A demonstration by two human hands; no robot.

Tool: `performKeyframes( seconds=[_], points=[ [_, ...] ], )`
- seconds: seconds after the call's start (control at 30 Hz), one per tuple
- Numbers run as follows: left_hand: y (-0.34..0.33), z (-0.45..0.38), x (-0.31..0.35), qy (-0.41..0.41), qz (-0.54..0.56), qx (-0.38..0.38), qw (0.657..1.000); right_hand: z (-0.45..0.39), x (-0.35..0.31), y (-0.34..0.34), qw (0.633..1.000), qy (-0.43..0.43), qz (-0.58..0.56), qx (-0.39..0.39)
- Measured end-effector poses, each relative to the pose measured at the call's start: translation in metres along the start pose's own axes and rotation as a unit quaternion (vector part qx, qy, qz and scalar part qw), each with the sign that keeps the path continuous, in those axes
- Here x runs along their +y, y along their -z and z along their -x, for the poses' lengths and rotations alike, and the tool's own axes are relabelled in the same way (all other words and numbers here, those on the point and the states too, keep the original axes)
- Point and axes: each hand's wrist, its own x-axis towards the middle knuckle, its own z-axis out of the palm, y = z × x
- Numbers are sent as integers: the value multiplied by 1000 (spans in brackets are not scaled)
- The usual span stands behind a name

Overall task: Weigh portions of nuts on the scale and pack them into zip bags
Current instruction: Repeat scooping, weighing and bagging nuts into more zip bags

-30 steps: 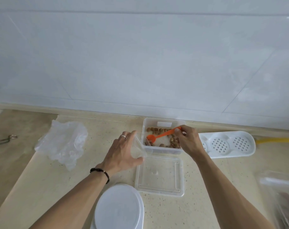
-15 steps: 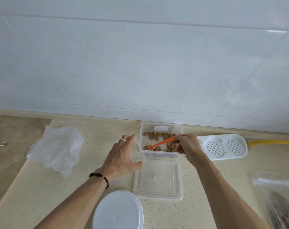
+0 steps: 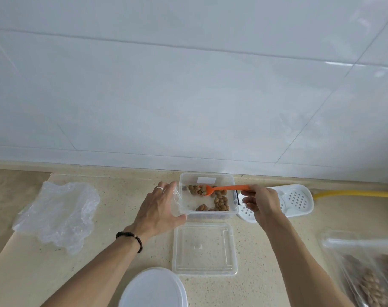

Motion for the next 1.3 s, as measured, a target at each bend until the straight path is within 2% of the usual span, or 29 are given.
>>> performKeyframes(
  seconds=[0.13,0.27,0.37,0.5,0.67,0.83,0.97,1.07,1.2,1.3],
  points=[
    [3,-13,10,-2,9,-10,1000,14,-22,6,999,38,2,2],
    [7,-27,20,-17,82,-12,996,37,-41,0,988,121,89,-33],
    [11,-30,25,-10,162,-14,987,59,-51,-9,955,215,187,-82],
    [15,-27,25,-3,201,-12,980,77,-65,-13,909,303,264,-107],
    [18,-21,23,-2,208,0,978,82,-66,-8,879,325,320,-141],
    [15,-22,20,-2,179,13,984,83,-62,-6,884,331,302,-130],
    [10,-21,14,7,91,6,996,72,-53,-1,910,328,245,-66],
    [5,-17,6,2,55,-4,998,51,-40,4,914,303,271,-1],
    [-2,-16,-3,-14,30,3,999,23,-12,3,897,295,330,-1],
    [-5,-19,-3,-23,17,6,1000,12,0,-3,857,324,400,-24]
  ],
)
